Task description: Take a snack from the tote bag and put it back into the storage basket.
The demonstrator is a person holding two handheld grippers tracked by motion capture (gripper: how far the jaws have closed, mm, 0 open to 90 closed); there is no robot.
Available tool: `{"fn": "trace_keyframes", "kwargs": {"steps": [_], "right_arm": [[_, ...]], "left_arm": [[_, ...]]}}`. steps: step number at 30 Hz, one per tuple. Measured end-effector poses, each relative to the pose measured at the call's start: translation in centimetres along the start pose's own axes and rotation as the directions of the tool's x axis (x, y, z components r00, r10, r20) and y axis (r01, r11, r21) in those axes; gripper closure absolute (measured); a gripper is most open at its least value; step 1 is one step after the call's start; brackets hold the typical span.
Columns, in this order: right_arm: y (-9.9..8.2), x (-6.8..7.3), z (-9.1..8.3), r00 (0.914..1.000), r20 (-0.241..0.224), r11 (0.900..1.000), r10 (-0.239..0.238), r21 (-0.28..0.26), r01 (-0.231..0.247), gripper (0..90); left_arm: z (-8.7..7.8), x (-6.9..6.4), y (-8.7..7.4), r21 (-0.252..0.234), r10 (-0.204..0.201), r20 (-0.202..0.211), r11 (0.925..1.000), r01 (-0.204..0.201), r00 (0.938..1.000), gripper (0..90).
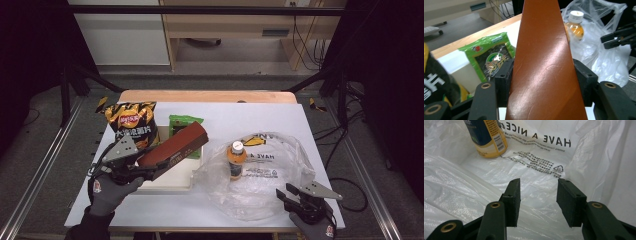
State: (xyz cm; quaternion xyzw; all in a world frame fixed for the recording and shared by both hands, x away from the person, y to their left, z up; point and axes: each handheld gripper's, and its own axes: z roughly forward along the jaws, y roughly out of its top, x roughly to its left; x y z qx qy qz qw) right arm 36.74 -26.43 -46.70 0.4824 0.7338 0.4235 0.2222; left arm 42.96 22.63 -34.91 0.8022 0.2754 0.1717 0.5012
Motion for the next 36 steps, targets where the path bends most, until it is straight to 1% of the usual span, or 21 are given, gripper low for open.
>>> {"fn": "trace_keyframes", "kwargs": {"steps": [4,10,15,17,22,26,29,32,36], "right_arm": [[0.0,0.0,0.0,1.0,0.0,1.0,-0.002,0.001,0.002,54.2],[0.0,0.0,0.0,1.0,0.0,1.0,-0.003,0.001,0.003,53.7],[0.0,0.0,0.0,1.0,0.001,1.0,-0.005,0.001,0.005,53.7],[0.0,0.0,0.0,1.0,0.002,1.0,-0.005,0.0,0.005,53.7],[-0.1,0.0,0.0,1.0,0.002,1.0,-0.006,0.0,0.006,53.7],[-0.1,0.0,0.0,1.0,0.0,1.0,-0.007,0.0,0.007,53.7],[-0.1,0.0,0.0,1.0,0.001,1.0,-0.005,0.0,0.005,53.7],[-0.1,0.0,0.0,1.0,-0.002,1.0,-0.006,0.002,0.006,53.7],[-0.1,0.0,0.1,1.0,-0.001,1.0,-0.005,0.005,0.005,53.7]], "left_arm": [[0.0,0.5,-0.7,0.018,-0.005,-0.019,0.9998,0.005,0.9998,42.9],[0.5,1.3,-1.9,0.041,-0.028,-0.025,0.9988,0.029,0.9993,42.9],[1.1,2.0,-2.9,0.08,-0.036,-0.039,0.996,0.039,0.9986,42.9],[1.3,2.2,-3.3,0.088,-0.043,-0.036,0.995,0.046,0.9984,42.9],[1.8,2.4,-4.2,0.117,-0.047,-0.034,0.9918,0.051,0.9983,42.9],[2.3,2.4,-4.9,0.145,-0.052,-0.029,0.9879,0.056,0.9982,42.9],[2.7,2.5,-5.4,0.169,-0.048,-0.021,0.9842,0.051,0.9986,42.9],[3.2,2.5,-5.7,0.181,-0.05,-0.015,0.9821,0.052,0.9986,42.9],[3.8,2.5,-6.1,0.201,-0.043,-0.003,0.9786,0.043,0.9991,42.9]]}}
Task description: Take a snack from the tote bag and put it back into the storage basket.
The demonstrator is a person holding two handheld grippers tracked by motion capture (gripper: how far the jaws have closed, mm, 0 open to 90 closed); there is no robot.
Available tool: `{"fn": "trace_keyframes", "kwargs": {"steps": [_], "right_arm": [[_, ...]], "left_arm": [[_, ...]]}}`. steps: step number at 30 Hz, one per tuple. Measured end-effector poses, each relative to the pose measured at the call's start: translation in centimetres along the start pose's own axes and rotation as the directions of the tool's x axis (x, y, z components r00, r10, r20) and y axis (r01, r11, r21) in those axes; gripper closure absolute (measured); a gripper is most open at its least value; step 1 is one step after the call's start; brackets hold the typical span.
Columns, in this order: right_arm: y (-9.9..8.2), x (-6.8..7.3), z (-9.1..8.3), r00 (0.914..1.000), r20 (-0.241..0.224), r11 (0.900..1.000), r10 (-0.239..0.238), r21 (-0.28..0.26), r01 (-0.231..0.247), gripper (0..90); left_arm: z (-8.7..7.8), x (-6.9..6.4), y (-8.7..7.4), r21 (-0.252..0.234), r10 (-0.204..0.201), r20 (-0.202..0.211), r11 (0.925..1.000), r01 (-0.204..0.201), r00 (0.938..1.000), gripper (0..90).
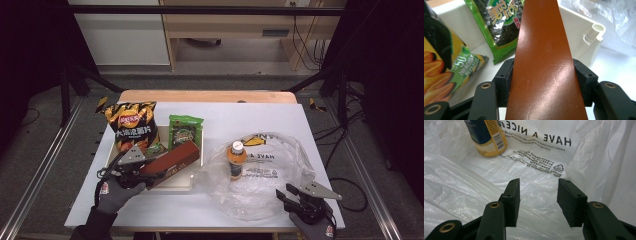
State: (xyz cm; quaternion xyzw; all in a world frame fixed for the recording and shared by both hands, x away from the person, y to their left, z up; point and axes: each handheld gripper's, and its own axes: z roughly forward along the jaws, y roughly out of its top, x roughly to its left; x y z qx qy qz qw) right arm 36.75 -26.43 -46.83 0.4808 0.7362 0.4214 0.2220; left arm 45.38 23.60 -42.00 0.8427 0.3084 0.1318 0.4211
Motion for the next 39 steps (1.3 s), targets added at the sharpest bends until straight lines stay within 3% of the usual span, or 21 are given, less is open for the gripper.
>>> {"fn": "trace_keyframes", "kwargs": {"steps": [11,22,31,37,39], "right_arm": [[0.0,0.0,0.0,1.0,0.0,1.0,-0.001,0.001,0.001,53.6],[0.0,0.0,0.0,1.0,-0.001,1.0,-0.001,0.002,0.001,53.5],[0.0,0.0,0.0,1.0,-0.002,1.0,-0.002,0.002,0.002,53.0],[0.0,0.0,0.0,1.0,-0.002,1.0,-0.002,0.002,0.002,52.6],[0.0,0.0,0.0,1.0,-0.002,1.0,-0.001,0.002,0.001,52.6]], "left_arm": [[0.5,0.0,-0.4,0.02,-0.003,0.016,0.9998,0.003,0.9999,42.8],[1.0,-0.2,-1.1,0.08,0.008,0.039,0.9968,-0.011,0.9992,42.7],[1.2,0.1,-1.3,0.047,-0.024,0.029,0.9986,0.023,0.9993,40.4],[0.1,0.2,-1.2,-0.027,-0.051,0.021,0.9983,0.052,0.9985,35.9],[-0.8,-0.1,-1.1,-0.079,-0.061,0.001,0.995,0.061,0.9981,35.1]]}}
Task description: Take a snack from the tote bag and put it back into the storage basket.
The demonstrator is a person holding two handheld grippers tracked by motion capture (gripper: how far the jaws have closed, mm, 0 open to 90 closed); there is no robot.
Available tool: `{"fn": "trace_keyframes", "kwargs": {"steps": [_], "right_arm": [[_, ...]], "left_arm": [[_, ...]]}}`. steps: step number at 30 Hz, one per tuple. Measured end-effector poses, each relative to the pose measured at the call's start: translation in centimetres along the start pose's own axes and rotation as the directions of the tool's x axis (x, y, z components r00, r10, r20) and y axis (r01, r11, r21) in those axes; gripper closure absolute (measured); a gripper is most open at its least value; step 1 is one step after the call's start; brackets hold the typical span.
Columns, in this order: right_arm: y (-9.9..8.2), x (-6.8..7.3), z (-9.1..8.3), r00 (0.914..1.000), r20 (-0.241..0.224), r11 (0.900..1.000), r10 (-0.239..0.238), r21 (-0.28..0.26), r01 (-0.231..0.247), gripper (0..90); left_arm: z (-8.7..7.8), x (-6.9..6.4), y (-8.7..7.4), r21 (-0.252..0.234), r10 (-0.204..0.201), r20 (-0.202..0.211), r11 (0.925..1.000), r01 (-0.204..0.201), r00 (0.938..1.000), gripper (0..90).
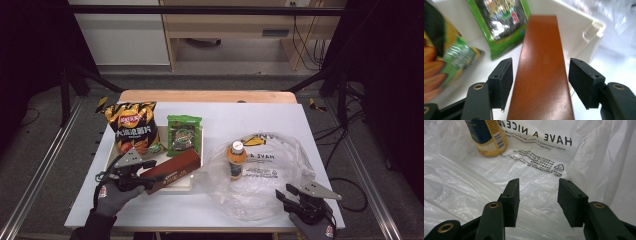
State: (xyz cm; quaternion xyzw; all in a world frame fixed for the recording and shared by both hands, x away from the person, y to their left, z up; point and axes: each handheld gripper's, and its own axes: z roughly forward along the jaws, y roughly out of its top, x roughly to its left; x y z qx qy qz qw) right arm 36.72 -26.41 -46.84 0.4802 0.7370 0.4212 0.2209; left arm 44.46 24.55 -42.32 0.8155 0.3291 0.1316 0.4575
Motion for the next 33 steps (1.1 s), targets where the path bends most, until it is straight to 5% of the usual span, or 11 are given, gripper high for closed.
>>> {"fn": "trace_keyframes", "kwargs": {"steps": [7,14,20,24,33], "right_arm": [[0.0,0.0,0.0,1.0,0.004,1.0,0.003,-0.001,-0.003,52.7],[0.0,0.0,0.0,1.0,0.004,1.0,0.001,-0.002,-0.001,52.8],[0.0,0.0,0.0,1.0,0.005,1.0,-0.001,-0.004,0.001,52.8],[0.0,0.0,0.0,1.0,0.004,1.0,0.001,-0.004,-0.001,52.9],[0.0,0.0,0.0,1.0,0.003,1.0,-0.002,-0.002,0.002,52.9]], "left_arm": [[-1.8,-1.0,0.3,-0.106,-0.034,-0.08,0.9941,0.025,0.9962,36.8],[-3.1,-2.2,-0.5,-0.165,-0.097,-0.15,0.9837,0.072,0.984,60.4],[-3.2,-3.4,-1.6,-0.163,-0.111,-0.2,0.9834,0.078,0.9734,78.3],[-3.3,-4.3,-2.0,-0.158,-0.106,-0.193,0.9845,0.075,0.9755,88.1],[-2.9,-5.5,-2.6,-0.131,-0.097,-0.202,0.9888,0.071,0.9746,89.7]]}}
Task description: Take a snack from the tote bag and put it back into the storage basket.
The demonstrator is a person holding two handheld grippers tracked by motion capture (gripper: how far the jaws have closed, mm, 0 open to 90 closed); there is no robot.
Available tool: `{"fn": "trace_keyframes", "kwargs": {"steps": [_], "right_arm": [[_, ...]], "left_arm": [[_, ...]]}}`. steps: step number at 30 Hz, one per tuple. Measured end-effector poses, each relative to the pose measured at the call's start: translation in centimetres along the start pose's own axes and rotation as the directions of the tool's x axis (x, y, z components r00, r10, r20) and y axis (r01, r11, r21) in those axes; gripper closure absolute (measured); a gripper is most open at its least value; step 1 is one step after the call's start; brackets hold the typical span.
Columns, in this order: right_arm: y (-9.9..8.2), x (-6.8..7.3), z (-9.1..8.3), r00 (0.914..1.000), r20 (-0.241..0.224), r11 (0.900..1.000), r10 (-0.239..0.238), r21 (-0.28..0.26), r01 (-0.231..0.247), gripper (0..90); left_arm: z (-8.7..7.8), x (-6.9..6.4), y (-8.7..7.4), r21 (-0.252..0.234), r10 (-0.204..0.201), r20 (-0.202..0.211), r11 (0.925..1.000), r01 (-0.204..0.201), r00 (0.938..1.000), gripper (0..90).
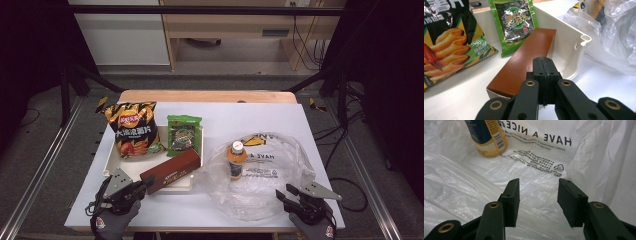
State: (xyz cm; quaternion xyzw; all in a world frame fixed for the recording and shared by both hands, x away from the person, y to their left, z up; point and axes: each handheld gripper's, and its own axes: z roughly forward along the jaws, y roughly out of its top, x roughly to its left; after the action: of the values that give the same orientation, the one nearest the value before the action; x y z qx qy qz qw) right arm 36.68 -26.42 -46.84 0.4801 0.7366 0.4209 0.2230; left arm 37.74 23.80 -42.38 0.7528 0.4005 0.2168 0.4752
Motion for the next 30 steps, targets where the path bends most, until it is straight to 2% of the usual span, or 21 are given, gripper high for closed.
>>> {"fn": "trace_keyframes", "kwargs": {"steps": [2,9,20,30], "right_arm": [[0.0,0.0,0.0,1.0,0.0,1.0,-0.001,0.0,0.001,52.9],[0.0,0.0,0.0,1.0,0.0,1.0,-0.002,0.001,0.002,52.9],[0.0,0.1,0.0,1.0,-0.002,1.0,-0.002,0.001,0.002,52.9],[0.0,0.1,0.1,1.0,-0.004,1.0,-0.002,0.003,0.002,52.9]], "left_arm": [[0.0,-0.2,-0.3,0.003,-0.003,-0.008,1.0,0.003,1.0,89.7],[0.4,-0.8,-1.1,0.036,0.0,0.003,0.9994,0.0,1.0,89.7],[1.1,0.1,-1.4,0.077,-0.012,-0.02,0.9969,0.014,0.9997,89.7],[2.1,1.9,-1.8,0.101,-0.039,-0.067,0.9938,0.046,0.997,89.7]]}}
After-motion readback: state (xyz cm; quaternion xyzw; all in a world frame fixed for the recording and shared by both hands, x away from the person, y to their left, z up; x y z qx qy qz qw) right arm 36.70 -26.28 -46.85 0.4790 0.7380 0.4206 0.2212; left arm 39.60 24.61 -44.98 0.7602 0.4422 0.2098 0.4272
